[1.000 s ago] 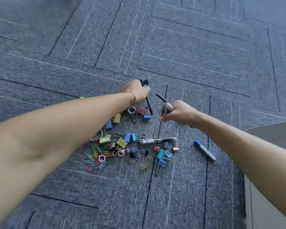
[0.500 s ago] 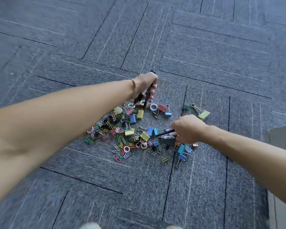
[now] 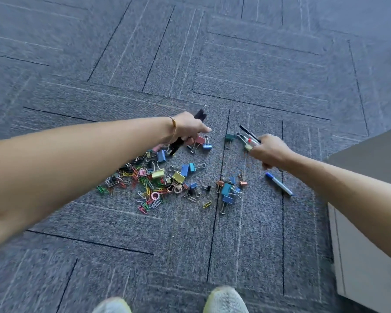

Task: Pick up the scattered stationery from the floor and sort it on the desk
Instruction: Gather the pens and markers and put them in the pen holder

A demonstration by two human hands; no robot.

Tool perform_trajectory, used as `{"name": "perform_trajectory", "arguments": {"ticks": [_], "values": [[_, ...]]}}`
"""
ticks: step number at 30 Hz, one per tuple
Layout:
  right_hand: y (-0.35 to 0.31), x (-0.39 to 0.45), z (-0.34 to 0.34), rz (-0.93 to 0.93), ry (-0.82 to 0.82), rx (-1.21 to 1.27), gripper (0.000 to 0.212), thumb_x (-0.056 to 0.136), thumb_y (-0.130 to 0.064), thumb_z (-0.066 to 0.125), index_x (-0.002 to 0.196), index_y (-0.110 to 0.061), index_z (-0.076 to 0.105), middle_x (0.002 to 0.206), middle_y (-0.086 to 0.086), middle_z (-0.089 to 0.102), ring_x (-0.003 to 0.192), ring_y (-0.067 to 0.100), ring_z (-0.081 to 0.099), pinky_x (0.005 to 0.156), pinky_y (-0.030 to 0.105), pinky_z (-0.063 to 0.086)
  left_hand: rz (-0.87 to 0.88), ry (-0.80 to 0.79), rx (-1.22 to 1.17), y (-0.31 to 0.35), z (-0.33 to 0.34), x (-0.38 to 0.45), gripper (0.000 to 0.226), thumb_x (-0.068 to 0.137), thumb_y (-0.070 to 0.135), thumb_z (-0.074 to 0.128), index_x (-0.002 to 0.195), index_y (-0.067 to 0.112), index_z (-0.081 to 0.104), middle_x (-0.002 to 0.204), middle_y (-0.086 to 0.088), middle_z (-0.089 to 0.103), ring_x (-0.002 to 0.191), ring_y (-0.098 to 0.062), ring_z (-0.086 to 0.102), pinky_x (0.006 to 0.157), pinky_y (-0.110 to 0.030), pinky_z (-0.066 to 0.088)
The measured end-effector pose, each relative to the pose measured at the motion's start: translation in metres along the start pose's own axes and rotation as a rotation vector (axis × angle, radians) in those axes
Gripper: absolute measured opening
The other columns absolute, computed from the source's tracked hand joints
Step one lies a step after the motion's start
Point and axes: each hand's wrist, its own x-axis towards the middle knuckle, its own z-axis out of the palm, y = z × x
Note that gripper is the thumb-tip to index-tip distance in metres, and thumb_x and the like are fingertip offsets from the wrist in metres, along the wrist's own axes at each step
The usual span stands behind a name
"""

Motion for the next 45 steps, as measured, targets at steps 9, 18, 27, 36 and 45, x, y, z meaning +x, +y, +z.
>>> {"name": "perform_trajectory", "arguments": {"ticks": [9,18,27,36,45], "values": [[0.064,-0.026,-0.009,0.077,0.021,-0.6,0.023,0.084,-0.04,0.061,0.091,-0.017,0.058,0.088,0.004,0.064,0.078,0.027,0.058,0.067,0.031,0.043,0.083,-0.027,0.143,0.017,0.042,0.009,0.039,0.094,0.039,0.065,0.067,0.015,0.049,0.054,0.001,0.042,0.041,-0.011,0.033,0.04,-0.021,0.029],[0.065,-0.035,0.026,-0.013,0.036,-0.711,0.027,0.086,-0.039,0.058,0.08,-0.014,0.065,0.063,-0.003,0.057,0.058,0.02,0.058,0.058,0.027,0.047,0.048,0.048,0.261,-0.006,0.017,0.002,0.019,0.089,0.022,0.066,0.077,0.009,0.058,0.056,-0.001,0.045,0.037,-0.012,0.035,0.038,-0.019,0.028],[-0.045,-0.022,0.04,0.041,-0.242,0.551,0.014,0.092,-0.002,0.047,0.08,-0.003,0.053,0.064,0.012,0.061,0.051,0.023,0.059,0.047,0.031,0.052,-0.013,0.034,0.318,-0.033,-0.032,-0.023,0.022,0.094,0.021,0.061,0.078,0.006,0.06,0.06,-0.002,0.051,0.041,-0.013,0.041,0.039,-0.024,0.034],[-0.192,0.036,0.029,-0.116,-0.157,0.537,0.01,0.092,-0.015,0.069,0.088,-0.006,0.065,0.062,-0.001,0.055,0.041,0.006,0.044,0.037,0.02,0.037,0.088,0.367,0.084,-0.023,-0.131,-0.054,0.031,0.091,0.018,0.061,0.065,0.016,0.044,0.051,-0.002,0.042,0.037,-0.014,0.033,0.037,-0.019,0.023],[-0.276,0.034,-0.067,-0.244,0.119,0.629,0.032,0.084,-0.016,0.067,0.06,-0.018,0.046,0.053,0.003,0.045,0.042,0.016,0.04,0.045,0.028,0.034,0.217,0.654,0.001,0.064,-0.192,-0.085,0.043,0.081,0.019,0.063,0.054,0.023,0.029,0.049,0.006,0.032,0.044,-0.015,0.03,0.044,-0.025,0.019]]}}
